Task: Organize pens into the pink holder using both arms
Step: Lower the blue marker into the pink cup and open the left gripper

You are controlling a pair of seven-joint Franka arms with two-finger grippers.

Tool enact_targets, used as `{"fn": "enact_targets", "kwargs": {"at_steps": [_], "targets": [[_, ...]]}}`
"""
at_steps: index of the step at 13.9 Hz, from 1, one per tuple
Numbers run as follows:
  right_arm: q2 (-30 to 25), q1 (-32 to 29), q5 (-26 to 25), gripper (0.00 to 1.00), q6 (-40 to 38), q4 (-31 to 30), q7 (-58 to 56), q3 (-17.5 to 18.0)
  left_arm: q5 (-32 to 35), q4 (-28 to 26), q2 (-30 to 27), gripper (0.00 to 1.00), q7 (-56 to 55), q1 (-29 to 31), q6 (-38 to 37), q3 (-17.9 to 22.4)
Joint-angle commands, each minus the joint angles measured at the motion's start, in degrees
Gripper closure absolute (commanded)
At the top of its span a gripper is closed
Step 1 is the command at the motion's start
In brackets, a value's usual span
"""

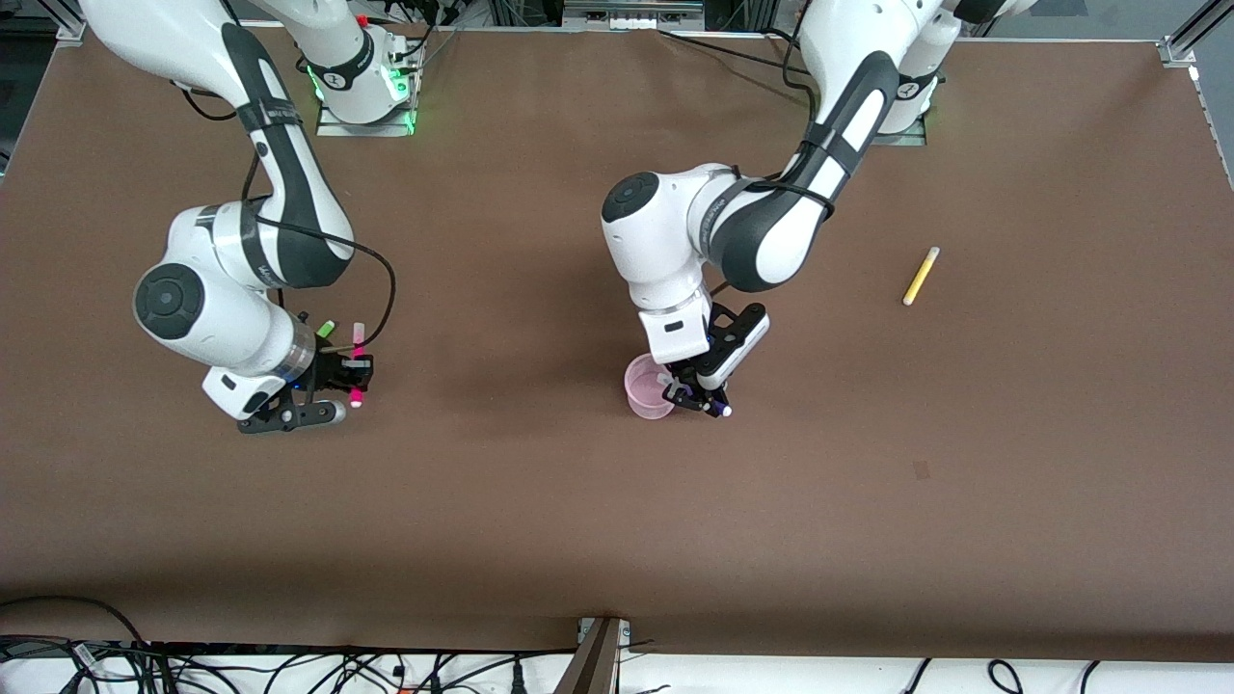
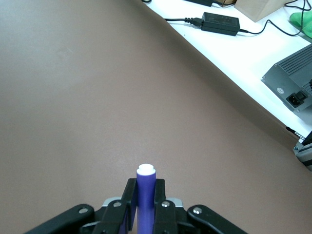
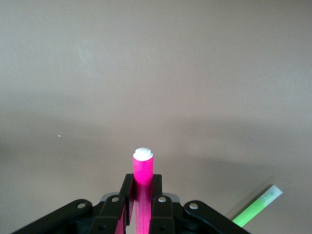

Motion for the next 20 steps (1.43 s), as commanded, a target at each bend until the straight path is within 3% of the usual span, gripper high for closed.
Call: {"fn": "enact_targets", "kwargs": {"at_steps": [1,5,11,20], "targets": [[0.44,-0.14,0.34,1.0,-1.57,2.26,-0.51,-0.11,3.47,2.26,2.16,1.0,-2.53,-2.79,-1.63,1.26],[0.61,0.21,0.6,1.0,-1.66,2.18,-0.07,-0.02,5.15,2.26,2.95,1.0,-3.15,-4.2,-3.03,1.88],[0.61,0.22,0.6,1.0,-1.74,1.74,-0.07,0.07,5.06,2.61,4.36,1.0,-6.14,-9.91,-3.3,8.11],[0.08,0.3,0.6,1.0,-3.67,1.91,-0.07,0.07,5.15,4.98,5.85,0.98,-6.31,-10.18,-3.39,8.65]]}}
